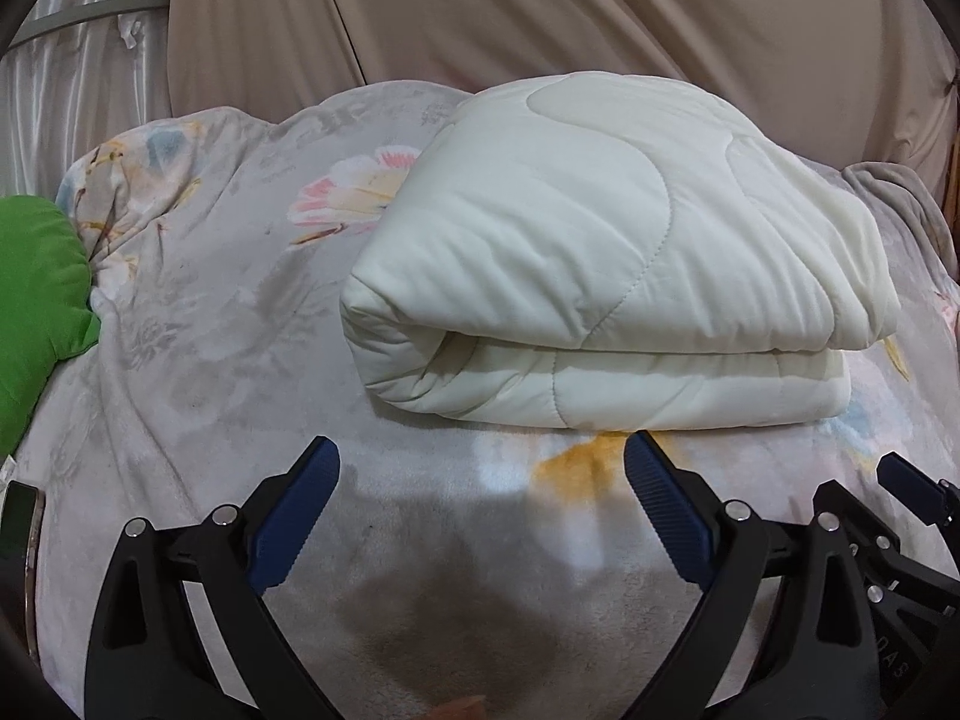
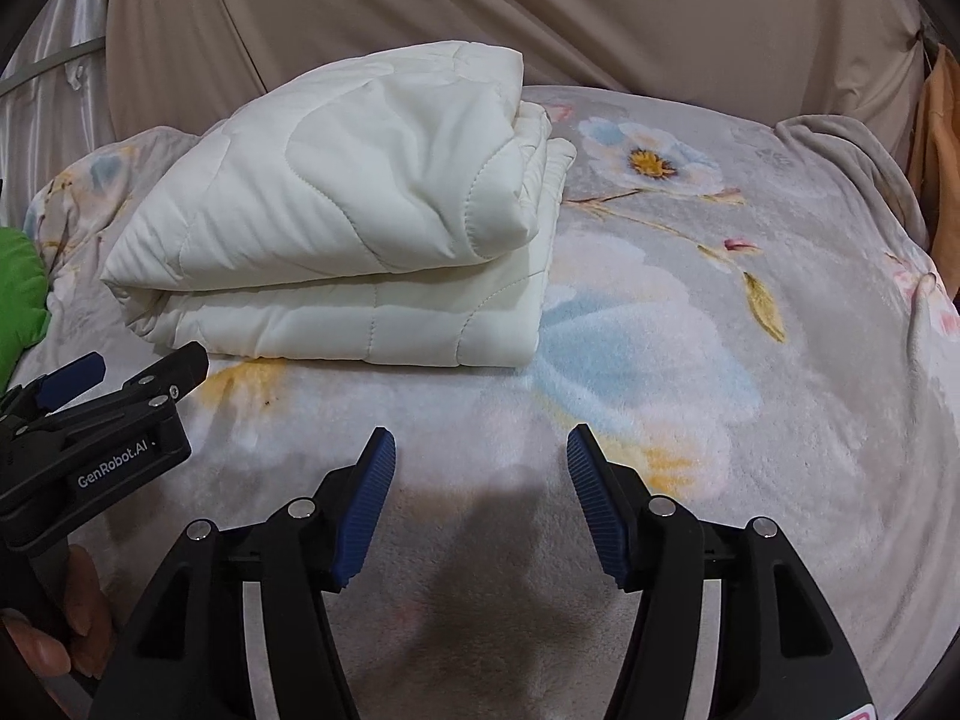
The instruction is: Fold large clothes
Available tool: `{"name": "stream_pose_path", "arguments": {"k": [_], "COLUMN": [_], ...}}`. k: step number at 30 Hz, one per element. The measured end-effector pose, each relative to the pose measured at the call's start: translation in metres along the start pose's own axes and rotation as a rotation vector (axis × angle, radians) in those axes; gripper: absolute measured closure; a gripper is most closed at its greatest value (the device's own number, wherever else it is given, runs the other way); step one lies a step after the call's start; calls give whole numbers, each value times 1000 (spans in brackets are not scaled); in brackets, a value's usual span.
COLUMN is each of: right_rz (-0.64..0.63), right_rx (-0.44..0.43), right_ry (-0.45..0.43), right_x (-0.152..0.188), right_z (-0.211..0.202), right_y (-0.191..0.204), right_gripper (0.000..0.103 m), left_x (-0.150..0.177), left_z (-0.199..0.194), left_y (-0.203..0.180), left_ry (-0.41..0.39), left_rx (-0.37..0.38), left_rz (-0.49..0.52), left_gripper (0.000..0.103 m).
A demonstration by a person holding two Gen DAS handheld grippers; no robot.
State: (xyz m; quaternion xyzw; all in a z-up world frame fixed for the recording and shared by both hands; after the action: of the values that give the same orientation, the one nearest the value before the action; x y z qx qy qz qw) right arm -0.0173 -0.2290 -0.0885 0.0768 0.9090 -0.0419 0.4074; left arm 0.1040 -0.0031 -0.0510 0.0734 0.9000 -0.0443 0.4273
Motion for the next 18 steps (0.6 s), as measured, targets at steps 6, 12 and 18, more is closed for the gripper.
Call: {"name": "stream_pose_path", "arguments": {"k": [6,12,18], "right_rz": [-6,-8,-11], "right_rx": [-1,1,5], "right_ry": [-15,-13,-13], "right_x": [-1,0,1], "right_z": [-4,-4,-5], "right_y": [4,4,9], "right_gripper": [45,45,45], "left_x": [0,1,1], "left_z": [-1,0,-1], "left_y": [-6,-5,-6], "left_ry": [-1,5,5], "left_rx": [-2,-2,3], "left_rz": [25,25,28], "left_gripper": [9,9,9]}}
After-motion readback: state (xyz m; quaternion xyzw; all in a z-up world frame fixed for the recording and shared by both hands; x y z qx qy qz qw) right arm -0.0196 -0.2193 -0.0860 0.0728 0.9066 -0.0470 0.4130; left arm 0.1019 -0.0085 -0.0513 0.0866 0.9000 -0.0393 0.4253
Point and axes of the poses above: each gripper's, at about its wrist camera, not at the fingertips, and z roughly the way its jaws point, y to its left, x to its underside, the point moved 7 cm from there along z, roughly the way its jaws point, and after that the axes turned 5 degrees about x, right-handed, at the moved point
